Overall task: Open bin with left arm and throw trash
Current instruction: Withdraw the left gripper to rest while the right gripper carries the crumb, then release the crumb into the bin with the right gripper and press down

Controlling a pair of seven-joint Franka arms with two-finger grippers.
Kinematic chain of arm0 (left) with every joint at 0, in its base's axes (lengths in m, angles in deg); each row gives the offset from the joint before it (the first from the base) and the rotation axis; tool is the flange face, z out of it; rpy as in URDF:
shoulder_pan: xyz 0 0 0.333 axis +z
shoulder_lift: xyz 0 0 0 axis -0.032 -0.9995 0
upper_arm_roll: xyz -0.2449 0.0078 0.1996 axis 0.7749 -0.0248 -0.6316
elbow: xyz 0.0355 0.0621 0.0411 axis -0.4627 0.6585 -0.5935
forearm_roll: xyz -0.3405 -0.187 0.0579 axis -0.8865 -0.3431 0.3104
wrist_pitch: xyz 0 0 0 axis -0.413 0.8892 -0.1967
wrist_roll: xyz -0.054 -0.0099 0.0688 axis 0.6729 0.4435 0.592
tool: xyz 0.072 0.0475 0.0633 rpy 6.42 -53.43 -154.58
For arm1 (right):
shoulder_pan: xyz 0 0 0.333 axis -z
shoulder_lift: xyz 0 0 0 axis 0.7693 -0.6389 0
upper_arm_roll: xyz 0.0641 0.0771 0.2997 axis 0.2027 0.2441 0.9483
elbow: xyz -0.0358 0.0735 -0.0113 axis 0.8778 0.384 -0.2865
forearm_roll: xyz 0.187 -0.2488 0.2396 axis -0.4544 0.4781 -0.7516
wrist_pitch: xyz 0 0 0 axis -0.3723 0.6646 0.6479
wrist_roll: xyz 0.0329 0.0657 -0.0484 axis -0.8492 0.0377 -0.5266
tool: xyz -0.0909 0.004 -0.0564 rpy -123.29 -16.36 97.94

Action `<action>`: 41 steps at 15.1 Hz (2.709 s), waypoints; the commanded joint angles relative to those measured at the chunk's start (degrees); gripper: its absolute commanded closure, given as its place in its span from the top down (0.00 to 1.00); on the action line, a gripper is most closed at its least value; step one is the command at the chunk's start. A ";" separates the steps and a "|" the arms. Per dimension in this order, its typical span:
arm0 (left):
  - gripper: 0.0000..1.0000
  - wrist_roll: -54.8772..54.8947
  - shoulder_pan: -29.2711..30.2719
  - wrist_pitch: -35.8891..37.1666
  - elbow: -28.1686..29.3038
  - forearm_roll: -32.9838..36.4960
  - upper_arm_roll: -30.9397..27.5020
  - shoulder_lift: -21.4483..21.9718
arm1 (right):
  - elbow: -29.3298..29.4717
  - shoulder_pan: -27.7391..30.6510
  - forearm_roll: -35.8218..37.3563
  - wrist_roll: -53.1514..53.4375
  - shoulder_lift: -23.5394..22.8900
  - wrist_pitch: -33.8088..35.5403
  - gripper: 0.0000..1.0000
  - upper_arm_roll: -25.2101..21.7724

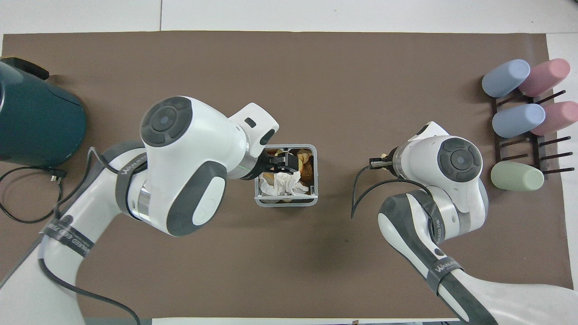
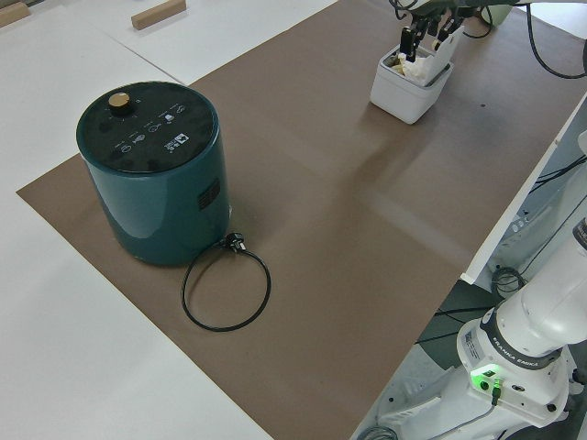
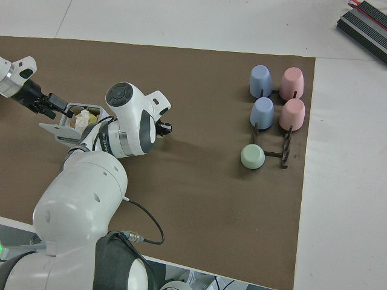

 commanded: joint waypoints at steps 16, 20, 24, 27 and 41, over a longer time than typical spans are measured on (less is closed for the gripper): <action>1.00 24.41 27.09 28.77 -1.08 16.56 -0.11 16.36 | 13.43 -19.70 -18.70 29.46 -1.27 3.71 0.78 0.45; 1.00 26.00 24.30 29.72 -8.02 19.28 -2.11 13.37 | 15.01 -20.75 -18.43 29.99 -1.26 6.69 1.00 0.45; 1.00 26.08 16.11 33.25 -13.30 19.46 -11.18 10.73 | 18.70 -19.53 -13.53 29.02 -0.74 15.29 1.00 -0.08; 1.00 26.00 16.28 30.62 -7.79 19.46 -11.18 13.27 | 22.21 -17.85 -8.33 28.93 -0.74 20.57 1.00 0.10; 1.00 24.86 15.93 31.05 -9.61 18.59 -11.18 11.87 | 24.42 -17.95 -1.05 28.67 -1.35 21.03 1.00 0.36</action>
